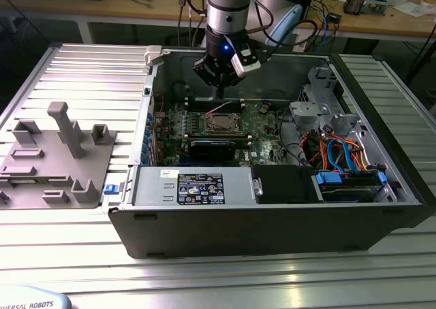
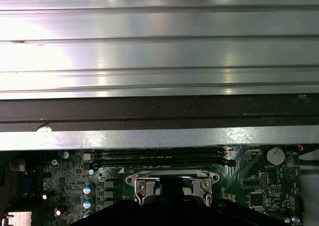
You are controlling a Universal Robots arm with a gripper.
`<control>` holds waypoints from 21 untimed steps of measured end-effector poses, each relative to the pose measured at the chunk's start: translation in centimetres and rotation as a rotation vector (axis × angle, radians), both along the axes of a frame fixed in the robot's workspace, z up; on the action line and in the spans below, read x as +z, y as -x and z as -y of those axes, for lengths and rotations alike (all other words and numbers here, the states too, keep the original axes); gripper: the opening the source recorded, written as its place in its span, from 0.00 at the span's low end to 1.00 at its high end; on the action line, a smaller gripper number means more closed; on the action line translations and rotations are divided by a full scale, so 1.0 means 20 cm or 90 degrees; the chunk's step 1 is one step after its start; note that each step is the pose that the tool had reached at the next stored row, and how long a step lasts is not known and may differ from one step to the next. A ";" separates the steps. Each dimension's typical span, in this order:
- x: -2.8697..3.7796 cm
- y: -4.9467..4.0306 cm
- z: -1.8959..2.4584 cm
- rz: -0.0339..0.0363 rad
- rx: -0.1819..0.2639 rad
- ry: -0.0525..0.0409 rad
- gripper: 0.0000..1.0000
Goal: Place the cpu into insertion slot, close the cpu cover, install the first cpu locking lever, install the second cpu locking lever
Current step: 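Install the first cpu locking lever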
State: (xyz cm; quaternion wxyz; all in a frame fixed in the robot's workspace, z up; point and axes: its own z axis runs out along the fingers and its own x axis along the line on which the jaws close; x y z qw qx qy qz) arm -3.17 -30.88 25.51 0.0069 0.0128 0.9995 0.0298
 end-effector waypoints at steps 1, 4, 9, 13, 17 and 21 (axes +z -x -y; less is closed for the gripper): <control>-0.001 -0.001 0.000 0.0000 0.000 0.0000 0.11; -0.003 -0.002 0.000 0.0000 0.000 0.0000 0.11; -0.008 -0.004 0.000 0.0000 0.000 0.0000 0.11; -0.012 -0.005 0.000 0.0000 0.000 0.0000 0.11; -0.017 -0.008 0.000 0.0000 0.000 -0.0001 0.11; -0.022 -0.010 0.000 0.0000 0.000 0.0000 0.11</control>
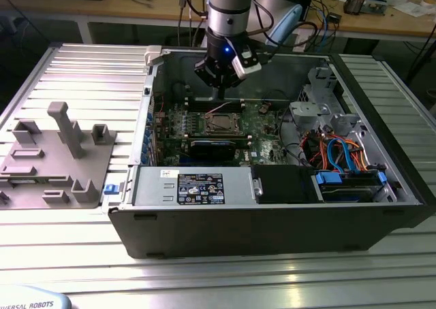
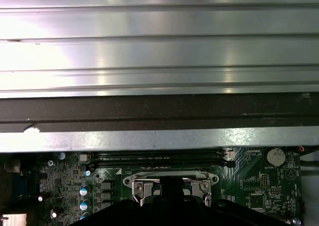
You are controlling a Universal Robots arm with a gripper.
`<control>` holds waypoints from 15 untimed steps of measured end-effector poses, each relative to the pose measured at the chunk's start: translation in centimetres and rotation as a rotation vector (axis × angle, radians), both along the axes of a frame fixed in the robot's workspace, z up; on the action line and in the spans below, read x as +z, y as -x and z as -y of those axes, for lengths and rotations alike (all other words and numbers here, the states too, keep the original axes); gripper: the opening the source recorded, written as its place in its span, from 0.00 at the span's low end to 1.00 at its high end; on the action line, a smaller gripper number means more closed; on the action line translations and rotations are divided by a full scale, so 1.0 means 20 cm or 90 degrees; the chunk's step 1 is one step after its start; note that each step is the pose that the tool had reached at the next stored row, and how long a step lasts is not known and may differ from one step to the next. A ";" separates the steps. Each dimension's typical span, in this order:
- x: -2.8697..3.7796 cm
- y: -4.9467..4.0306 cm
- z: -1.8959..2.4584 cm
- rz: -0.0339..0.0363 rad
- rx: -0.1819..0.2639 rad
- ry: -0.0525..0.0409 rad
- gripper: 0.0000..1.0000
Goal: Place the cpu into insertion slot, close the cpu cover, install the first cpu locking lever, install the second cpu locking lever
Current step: 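Install the first cpu locking lever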
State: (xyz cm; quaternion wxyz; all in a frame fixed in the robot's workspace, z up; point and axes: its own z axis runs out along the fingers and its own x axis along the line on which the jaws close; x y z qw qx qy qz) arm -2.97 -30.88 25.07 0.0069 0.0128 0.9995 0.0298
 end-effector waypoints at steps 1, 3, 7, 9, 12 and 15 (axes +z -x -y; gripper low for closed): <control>-0.001 -0.001 0.000 0.0000 0.000 0.0000 0.11; -0.004 -0.002 0.000 0.0000 0.000 0.0000 0.11; -0.009 -0.005 0.000 0.0000 0.000 0.0001 0.11; -0.011 -0.006 0.000 0.0000 0.000 0.0000 0.11; -0.015 -0.008 0.000 0.0000 0.000 0.0000 0.11; -0.018 -0.011 0.000 0.0000 0.000 0.0000 0.11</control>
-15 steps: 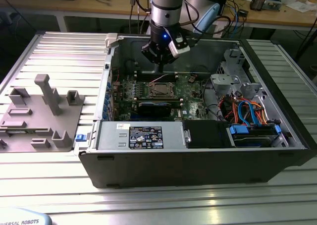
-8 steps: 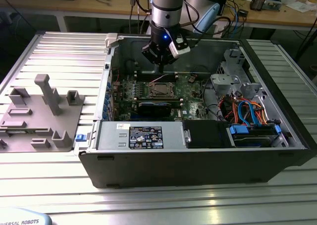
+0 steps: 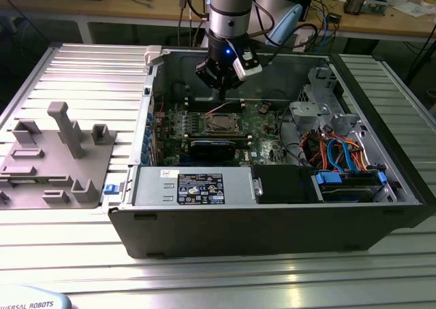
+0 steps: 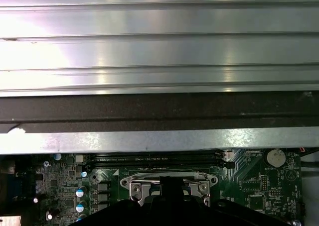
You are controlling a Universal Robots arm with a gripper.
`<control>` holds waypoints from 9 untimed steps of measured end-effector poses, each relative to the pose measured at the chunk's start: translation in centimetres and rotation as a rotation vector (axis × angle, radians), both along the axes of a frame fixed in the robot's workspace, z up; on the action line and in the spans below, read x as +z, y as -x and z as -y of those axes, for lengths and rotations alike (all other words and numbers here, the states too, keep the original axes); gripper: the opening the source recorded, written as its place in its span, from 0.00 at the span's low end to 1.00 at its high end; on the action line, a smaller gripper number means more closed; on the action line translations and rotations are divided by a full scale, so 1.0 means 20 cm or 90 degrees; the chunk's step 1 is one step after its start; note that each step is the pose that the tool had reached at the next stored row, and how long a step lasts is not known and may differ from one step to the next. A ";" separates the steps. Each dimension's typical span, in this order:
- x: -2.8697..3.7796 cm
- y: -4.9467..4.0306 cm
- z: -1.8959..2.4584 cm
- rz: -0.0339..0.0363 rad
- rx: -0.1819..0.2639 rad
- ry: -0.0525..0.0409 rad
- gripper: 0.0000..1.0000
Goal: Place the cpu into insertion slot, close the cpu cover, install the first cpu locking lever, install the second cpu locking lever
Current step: 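Install the first cpu locking lever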
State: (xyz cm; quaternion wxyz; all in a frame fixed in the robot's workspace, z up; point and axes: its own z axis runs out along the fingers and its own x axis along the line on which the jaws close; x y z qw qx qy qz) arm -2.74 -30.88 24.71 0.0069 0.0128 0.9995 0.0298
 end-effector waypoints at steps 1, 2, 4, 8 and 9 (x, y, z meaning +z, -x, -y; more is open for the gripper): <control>-0.001 -0.001 0.000 0.0000 0.000 0.0000 0.11; -0.002 -0.002 0.000 0.0000 0.000 0.0000 0.11; -0.004 -0.003 0.000 0.0000 0.000 0.0000 0.11; -0.008 -0.006 0.000 0.0000 0.000 0.0000 0.11; -0.010 -0.007 0.000 0.0000 0.000 0.0000 0.11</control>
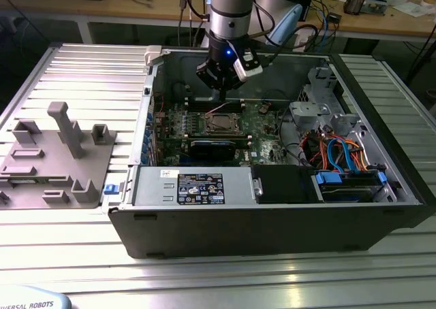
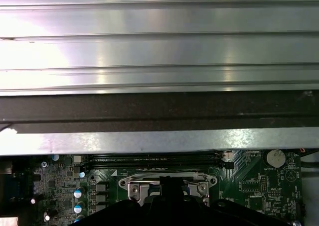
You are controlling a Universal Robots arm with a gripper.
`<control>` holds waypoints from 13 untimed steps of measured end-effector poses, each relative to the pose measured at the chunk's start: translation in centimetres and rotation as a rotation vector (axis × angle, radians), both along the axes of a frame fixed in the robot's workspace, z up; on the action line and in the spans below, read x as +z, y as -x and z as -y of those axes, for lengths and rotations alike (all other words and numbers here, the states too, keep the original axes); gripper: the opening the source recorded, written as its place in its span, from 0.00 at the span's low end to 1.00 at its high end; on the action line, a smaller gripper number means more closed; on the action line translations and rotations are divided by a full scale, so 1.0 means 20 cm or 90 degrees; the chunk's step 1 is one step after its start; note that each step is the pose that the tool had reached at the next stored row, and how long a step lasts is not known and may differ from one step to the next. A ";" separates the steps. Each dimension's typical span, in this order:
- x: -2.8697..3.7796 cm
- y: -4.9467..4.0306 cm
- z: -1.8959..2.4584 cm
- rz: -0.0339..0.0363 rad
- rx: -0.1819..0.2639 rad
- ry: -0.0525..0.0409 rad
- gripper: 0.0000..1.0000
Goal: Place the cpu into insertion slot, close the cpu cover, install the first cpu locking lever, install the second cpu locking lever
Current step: 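Install the first cpu locking lever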
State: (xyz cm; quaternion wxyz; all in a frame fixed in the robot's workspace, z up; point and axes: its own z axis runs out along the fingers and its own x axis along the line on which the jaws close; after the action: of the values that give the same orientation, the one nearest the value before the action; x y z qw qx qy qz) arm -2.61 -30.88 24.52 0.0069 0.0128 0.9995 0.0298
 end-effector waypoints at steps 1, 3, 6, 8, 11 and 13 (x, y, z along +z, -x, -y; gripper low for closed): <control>-0.001 0.000 0.000 0.0000 0.000 0.0000 0.11; -0.002 -0.001 0.000 0.0000 0.000 0.0000 0.11; -0.006 -0.003 0.000 0.0000 0.000 0.0000 0.11; -0.009 -0.005 0.000 0.0000 0.000 0.0000 0.11; -0.012 -0.007 0.000 0.0000 0.000 0.0000 0.11; -0.013 -0.007 0.000 0.0000 0.000 0.0000 0.11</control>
State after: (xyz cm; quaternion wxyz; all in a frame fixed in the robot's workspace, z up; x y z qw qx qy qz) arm -2.46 -30.88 24.26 0.0069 0.0129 0.9995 0.0298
